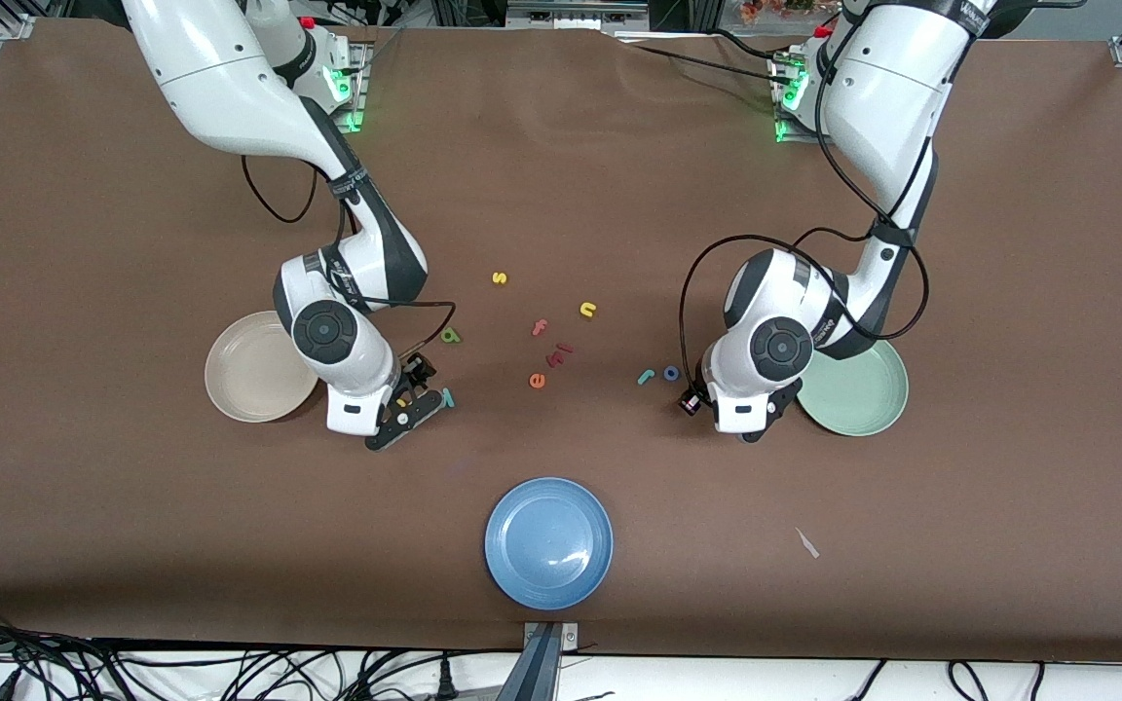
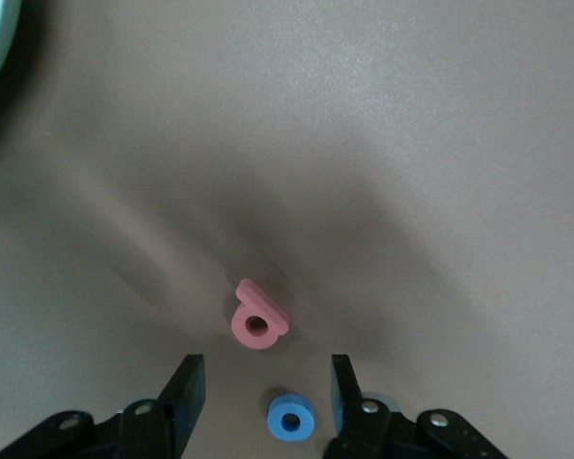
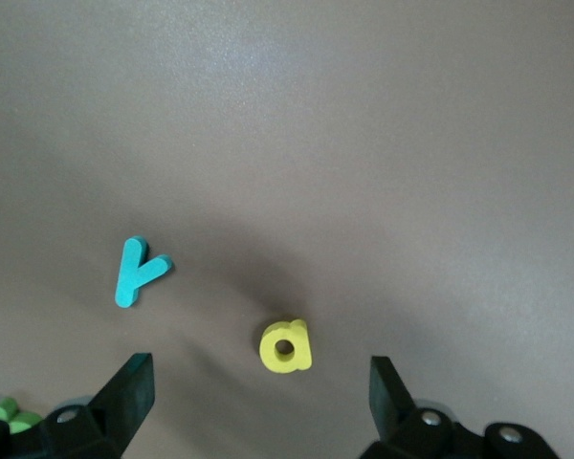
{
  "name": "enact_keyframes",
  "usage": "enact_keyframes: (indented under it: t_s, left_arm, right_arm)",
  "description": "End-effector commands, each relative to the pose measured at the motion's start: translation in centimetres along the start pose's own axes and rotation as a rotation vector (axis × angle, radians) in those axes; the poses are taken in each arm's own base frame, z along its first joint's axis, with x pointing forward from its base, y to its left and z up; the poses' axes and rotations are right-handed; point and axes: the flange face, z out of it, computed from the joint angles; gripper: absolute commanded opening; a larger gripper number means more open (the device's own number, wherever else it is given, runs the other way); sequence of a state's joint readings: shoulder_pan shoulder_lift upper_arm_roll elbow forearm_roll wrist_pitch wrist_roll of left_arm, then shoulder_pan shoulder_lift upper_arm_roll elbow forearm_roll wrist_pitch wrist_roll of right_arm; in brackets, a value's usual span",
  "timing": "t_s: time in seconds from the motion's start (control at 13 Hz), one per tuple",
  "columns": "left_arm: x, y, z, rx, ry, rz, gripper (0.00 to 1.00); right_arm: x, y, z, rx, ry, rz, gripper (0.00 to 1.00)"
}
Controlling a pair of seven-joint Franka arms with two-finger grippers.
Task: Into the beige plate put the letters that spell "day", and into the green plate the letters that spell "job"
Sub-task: 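Grasp the yellow a with the right gripper while the left gripper grasps pink d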
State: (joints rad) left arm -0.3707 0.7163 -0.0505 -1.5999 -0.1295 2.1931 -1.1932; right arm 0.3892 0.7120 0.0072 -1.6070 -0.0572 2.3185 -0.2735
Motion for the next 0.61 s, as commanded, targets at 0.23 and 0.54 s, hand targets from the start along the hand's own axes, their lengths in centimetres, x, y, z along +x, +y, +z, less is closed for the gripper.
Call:
enact_keyframes:
  t_s: [0.23, 0.54]
  left_arm:
    - [1.3, 0.2, 3.1, -0.046, 0.023, -0.028, 0.60]
    - [2.1, -0.7, 3.5, -0.029, 0.026, -0.032, 0.60]
  right_arm:
    - [-0.8, 1.7, 1.7, -0.018, 0.047, -0.089, 0.98]
    - [-0.9, 1.3, 2.7, -0.018, 0.050, -0.101, 0.81]
